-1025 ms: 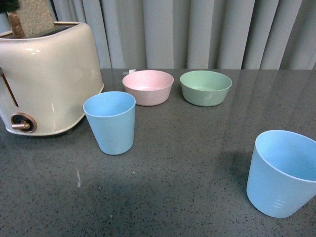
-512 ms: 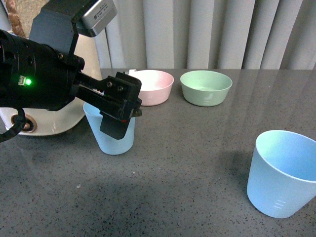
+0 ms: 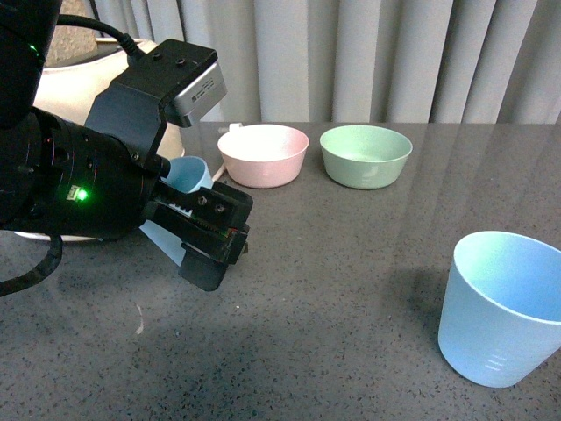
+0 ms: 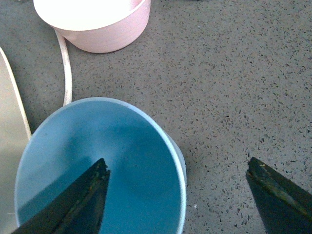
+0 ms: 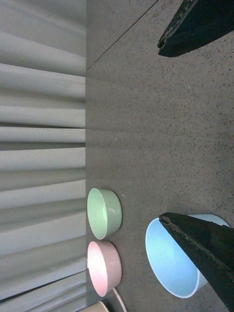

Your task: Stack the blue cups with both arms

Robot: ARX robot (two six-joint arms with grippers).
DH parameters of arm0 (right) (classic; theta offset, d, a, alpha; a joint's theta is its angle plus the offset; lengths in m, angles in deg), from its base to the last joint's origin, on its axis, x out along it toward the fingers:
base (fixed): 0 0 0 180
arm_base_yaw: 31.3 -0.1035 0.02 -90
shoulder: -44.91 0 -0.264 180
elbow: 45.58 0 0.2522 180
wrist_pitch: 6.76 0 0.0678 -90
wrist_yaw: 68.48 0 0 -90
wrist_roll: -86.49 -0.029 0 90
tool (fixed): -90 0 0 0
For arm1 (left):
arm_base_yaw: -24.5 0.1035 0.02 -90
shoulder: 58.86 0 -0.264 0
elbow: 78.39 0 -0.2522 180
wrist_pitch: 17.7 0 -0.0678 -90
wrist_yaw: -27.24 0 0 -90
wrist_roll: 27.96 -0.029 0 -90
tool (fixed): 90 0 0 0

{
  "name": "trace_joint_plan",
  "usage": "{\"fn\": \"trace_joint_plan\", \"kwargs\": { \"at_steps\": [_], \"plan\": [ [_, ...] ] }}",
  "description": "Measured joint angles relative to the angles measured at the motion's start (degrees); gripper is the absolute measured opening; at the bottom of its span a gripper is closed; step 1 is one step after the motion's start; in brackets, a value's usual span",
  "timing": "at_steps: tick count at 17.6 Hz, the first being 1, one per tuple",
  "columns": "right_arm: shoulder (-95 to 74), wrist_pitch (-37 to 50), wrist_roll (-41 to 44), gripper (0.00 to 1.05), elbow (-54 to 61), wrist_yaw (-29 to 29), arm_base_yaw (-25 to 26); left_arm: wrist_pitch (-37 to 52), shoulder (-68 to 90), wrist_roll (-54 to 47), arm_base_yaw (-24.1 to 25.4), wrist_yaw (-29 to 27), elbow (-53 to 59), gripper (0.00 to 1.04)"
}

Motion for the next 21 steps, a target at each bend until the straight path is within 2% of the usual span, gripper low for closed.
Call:
{"fn": "trace_joint_plan", "kwargs": {
  "at_steps": [8, 9, 13, 15, 19, 21],
  "plan": [
    [0.0, 0.0, 0.0, 0.98, 0.0, 0.0, 0.0, -1.66, -1.88, -0.42, -1.03, 0.39, -1.29, 0.05],
    [0.0, 0.0, 0.0, 0.98, 0.0, 0.0, 0.0, -2.03, -2.23, -1.05, -1.11, 0.48, -1.36, 0.01],
    [0.0, 0.0, 0.0, 0.98, 0.0, 0.0, 0.0, -6.58, -6.08, -2.12, -2.38, 2.16, -2.91, 0.02],
    [0.0, 0.0, 0.0, 0.98, 0.0, 0.0, 0.0, -9.2, -8.83, -3.37, -5.49, 3.32, -5.51, 0.02],
    [0.0, 0.0, 0.0, 0.98, 0.0, 0.0, 0.0, -12.87, -10.49, -6.86, -14.67, 4.46, -5.62, 0.02],
    [0.0, 0.0, 0.0, 0.98, 0.0, 0.0, 0.0, -12.98, -10.38, -7.54, -15.91, 4.37, -4.85, 0.02]
  ]
}}
